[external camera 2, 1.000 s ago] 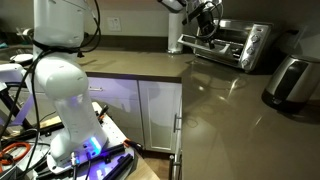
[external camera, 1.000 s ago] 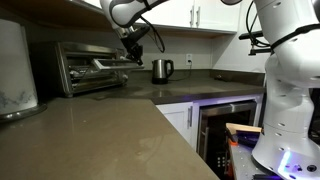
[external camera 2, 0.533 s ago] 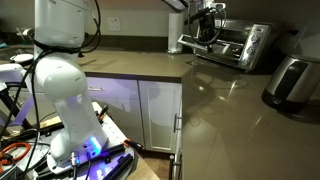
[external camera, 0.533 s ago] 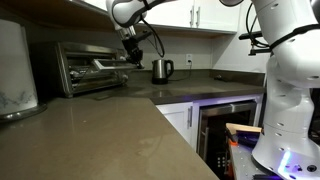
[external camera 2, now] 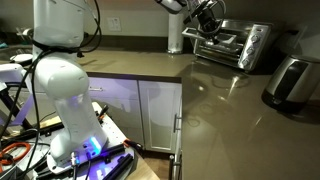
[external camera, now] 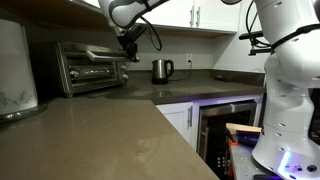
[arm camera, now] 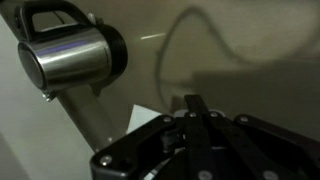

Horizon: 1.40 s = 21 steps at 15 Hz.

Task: Close the door of the microwave oven.

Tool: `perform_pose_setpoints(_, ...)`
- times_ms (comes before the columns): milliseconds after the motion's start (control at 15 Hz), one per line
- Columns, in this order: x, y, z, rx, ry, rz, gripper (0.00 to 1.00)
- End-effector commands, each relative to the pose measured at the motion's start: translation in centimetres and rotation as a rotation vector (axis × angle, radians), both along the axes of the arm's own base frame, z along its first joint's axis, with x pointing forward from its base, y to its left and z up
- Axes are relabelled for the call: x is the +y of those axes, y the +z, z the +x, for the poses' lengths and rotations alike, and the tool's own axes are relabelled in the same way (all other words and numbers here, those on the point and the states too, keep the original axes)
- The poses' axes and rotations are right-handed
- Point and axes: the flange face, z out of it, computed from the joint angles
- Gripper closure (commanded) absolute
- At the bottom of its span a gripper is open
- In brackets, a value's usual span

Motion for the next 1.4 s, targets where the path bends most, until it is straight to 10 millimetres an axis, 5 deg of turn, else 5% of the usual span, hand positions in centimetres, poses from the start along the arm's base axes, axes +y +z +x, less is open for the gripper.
perform_pose_setpoints(0,0.0,0.1,1.3,-0.09,0.032,-0.112,1.0)
perform_pose_setpoints(867,0.6,1.6,0.8,-0.183,-0.02,-0.328,1.0)
perform_pose_setpoints(1333,3.6,2.6,-0.1,-0.25,0.097,-0.034,1.0)
